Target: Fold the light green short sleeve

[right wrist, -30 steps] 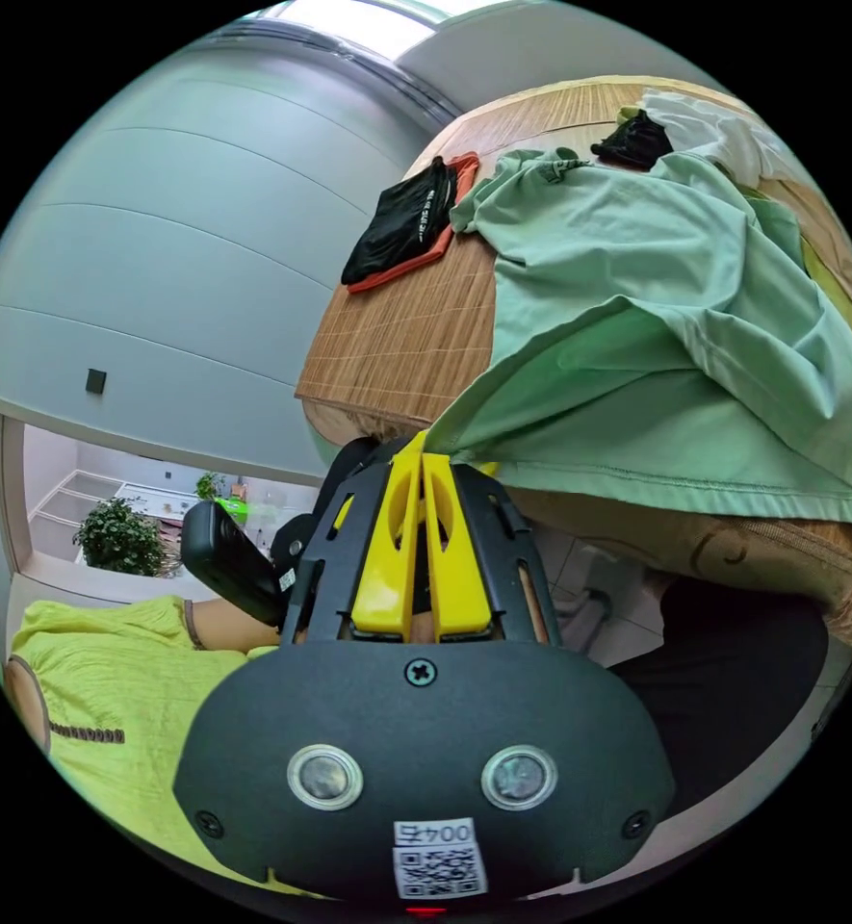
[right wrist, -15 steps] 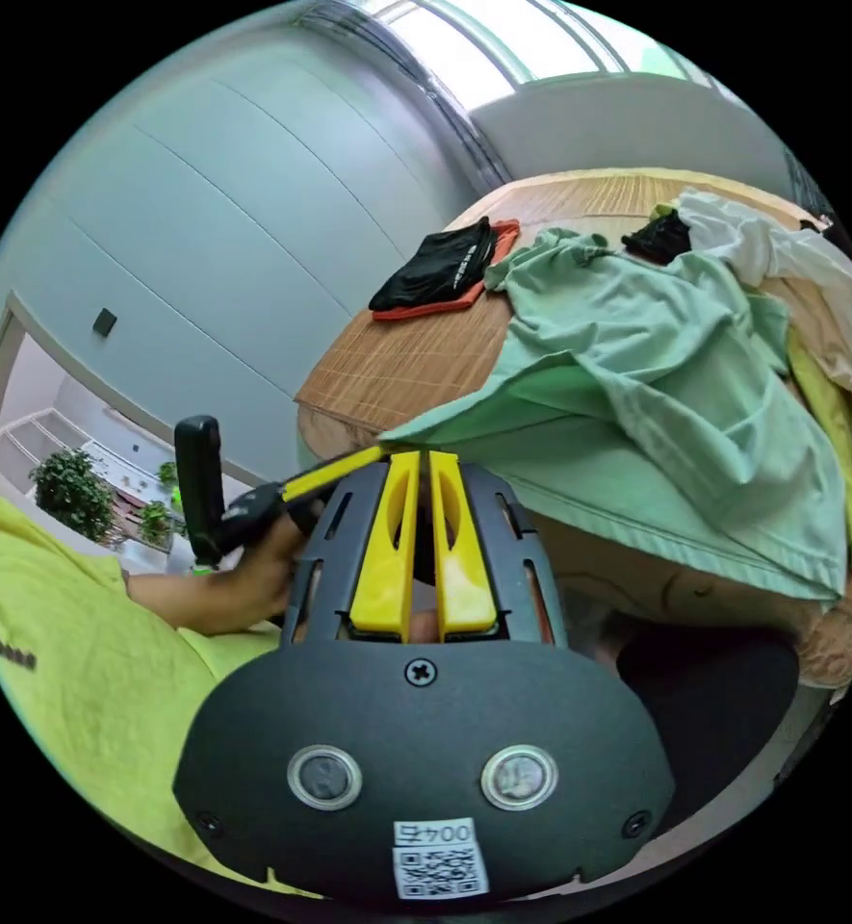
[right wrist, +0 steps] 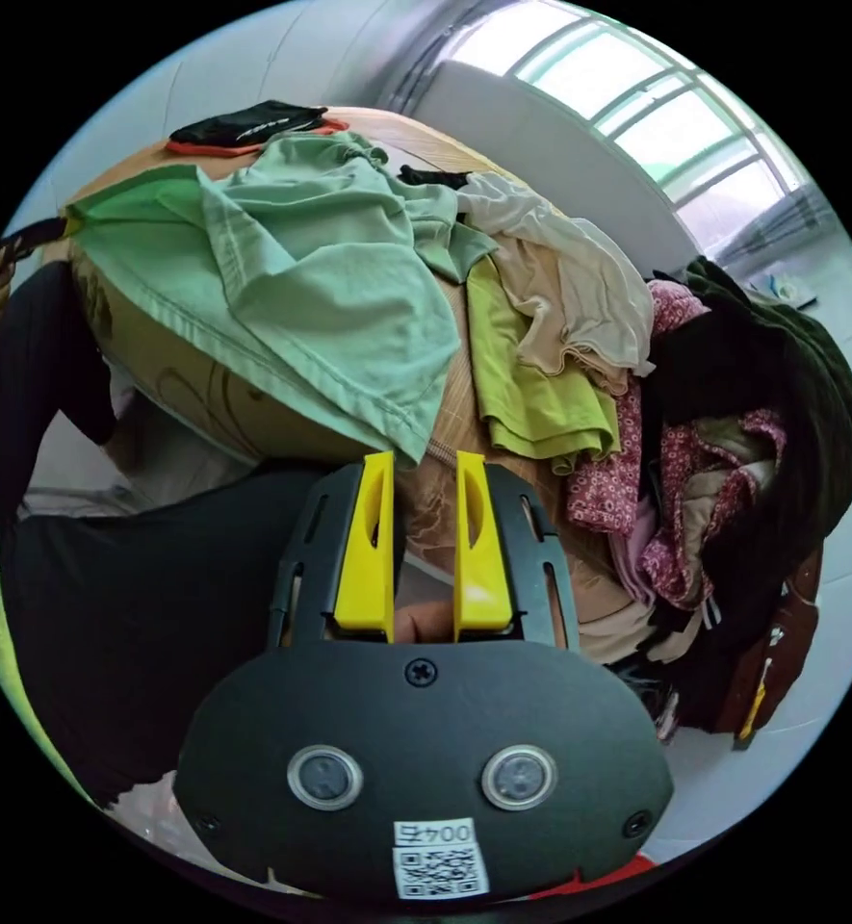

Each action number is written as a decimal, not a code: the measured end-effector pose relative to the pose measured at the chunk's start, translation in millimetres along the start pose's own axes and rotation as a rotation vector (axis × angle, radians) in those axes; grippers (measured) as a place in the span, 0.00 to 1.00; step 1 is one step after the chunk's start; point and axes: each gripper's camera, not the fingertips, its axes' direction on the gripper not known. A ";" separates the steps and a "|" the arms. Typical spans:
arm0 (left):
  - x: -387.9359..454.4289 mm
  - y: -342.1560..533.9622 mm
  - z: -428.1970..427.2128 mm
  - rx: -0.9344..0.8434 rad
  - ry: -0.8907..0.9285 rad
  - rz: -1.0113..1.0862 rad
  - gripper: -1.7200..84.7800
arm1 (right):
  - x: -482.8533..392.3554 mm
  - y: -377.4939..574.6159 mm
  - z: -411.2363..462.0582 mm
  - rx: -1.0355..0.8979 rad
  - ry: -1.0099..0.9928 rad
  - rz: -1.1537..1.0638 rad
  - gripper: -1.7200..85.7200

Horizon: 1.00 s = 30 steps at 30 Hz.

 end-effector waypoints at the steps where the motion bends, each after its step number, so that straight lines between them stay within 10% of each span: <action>1: -1.1 -1.4 0.3 -0.001 -0.002 0.000 0.03 | -5.7 -2.9 -1.6 0.004 0.004 -0.015 0.12; 21: -33.0 -34.8 14.2 -0.045 -0.016 -0.014 0.03 | -55.8 -33.6 -57.5 0.049 0.067 -0.106 0.09; 30: -41.9 -46.6 -8.6 -0.051 -0.135 0.045 0.03 | 27.5 -53.1 -185.0 0.238 0.045 0.224 0.01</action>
